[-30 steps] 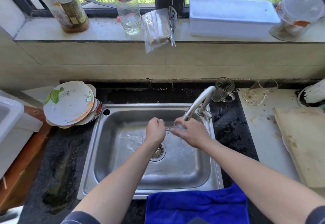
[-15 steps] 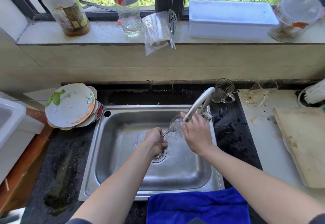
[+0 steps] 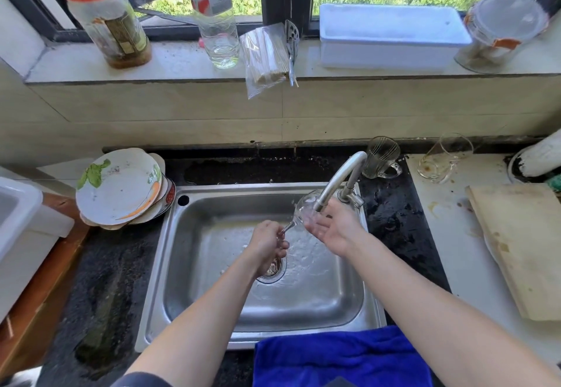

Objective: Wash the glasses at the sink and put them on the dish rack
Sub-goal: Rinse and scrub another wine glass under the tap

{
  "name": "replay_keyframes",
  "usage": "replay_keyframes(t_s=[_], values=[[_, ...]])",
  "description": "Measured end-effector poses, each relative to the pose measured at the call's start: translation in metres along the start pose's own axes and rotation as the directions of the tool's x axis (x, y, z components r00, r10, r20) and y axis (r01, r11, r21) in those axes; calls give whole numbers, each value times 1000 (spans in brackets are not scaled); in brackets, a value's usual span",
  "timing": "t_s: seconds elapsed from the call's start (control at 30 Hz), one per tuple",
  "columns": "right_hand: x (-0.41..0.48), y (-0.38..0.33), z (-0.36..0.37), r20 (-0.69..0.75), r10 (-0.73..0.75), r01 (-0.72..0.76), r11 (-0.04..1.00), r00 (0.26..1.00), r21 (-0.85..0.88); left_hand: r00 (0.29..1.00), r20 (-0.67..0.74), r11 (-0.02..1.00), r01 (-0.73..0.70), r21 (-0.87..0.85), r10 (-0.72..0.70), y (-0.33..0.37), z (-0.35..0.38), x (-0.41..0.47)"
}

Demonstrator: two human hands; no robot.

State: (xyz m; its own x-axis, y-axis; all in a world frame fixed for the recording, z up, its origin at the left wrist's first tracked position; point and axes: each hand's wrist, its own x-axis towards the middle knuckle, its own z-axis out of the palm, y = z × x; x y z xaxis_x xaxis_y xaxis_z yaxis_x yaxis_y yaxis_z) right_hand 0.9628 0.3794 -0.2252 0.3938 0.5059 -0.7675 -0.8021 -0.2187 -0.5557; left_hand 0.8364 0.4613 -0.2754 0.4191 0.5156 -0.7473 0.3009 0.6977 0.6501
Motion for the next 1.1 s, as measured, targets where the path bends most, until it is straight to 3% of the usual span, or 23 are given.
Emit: replay_keyframes(t_s=[0.07,0.17,0.23,0.37,0.5,0.6,0.67,0.77,0.9,1.0,1.1], values=[[-4,-5,-4,26,90,-92,990,996,103,991,0,980,-134,146,135,-1,0,1],[-7,-5,-6,67,111,-114,992,992,48,965,-4,933,-252,258,261,-3,-5,4],[-10,-6,-5,115,131,-124,990,985,-67,965,-11,940,-253,229,262,-3,-8,6],[-7,-13,-6,69,12,12,941,998,-338,982,5,976,-189,109,190,-2,-7,9],[-5,-3,-12,171,131,-39,888,976,-457,992,-27,991,-123,-49,122,8,-11,10],[1,6,-11,174,-130,207,803,976,-558,994,12,994,-107,-5,107,15,-11,7],[0,10,-9,230,-191,294,737,954,-608,991,-5,987,-133,88,134,19,-9,6],[-13,5,-10,298,-78,246,776,951,-580,962,-63,949,-251,188,267,21,-9,6],[-16,-12,-25,248,-11,102,929,969,-355,904,-107,896,-382,228,413,23,-1,1],[-15,-12,-31,189,14,56,932,982,-359,889,-168,904,-412,116,427,34,8,1],[-11,-10,-26,149,71,-12,932,986,-363,868,-144,877,-456,151,476,45,11,-3]])
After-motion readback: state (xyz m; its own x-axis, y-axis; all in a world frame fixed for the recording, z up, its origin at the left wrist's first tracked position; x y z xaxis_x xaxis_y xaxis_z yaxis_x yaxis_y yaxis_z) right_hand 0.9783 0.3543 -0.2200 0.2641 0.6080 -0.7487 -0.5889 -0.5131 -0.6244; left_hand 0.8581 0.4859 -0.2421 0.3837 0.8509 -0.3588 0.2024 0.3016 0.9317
